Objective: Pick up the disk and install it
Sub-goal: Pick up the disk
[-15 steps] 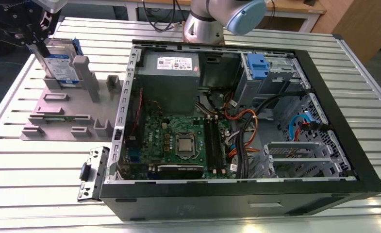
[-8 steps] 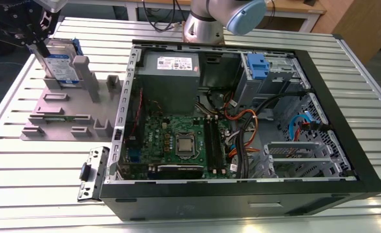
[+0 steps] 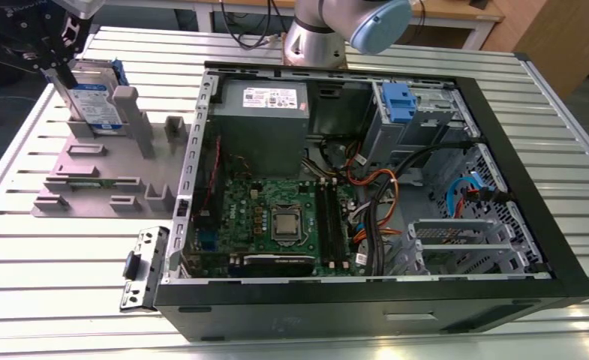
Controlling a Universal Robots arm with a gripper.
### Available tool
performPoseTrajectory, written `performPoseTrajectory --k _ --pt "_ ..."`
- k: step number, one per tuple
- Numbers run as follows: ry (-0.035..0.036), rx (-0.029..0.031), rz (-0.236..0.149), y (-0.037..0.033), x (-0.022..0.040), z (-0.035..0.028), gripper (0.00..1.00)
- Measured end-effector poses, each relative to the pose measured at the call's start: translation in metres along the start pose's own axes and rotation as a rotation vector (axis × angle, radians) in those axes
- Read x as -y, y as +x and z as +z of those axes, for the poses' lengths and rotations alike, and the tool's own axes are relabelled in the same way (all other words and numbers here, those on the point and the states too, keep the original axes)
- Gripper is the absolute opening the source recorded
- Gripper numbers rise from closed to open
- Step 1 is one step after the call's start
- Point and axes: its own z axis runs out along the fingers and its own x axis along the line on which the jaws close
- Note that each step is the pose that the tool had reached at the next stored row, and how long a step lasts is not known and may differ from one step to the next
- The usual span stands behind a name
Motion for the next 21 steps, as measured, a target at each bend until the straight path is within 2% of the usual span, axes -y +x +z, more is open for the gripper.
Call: performPoseTrajectory --k 21 --pt "-0.0010 -0.0020 -0.032 0.0000 0.0000 0.0000 0.10"
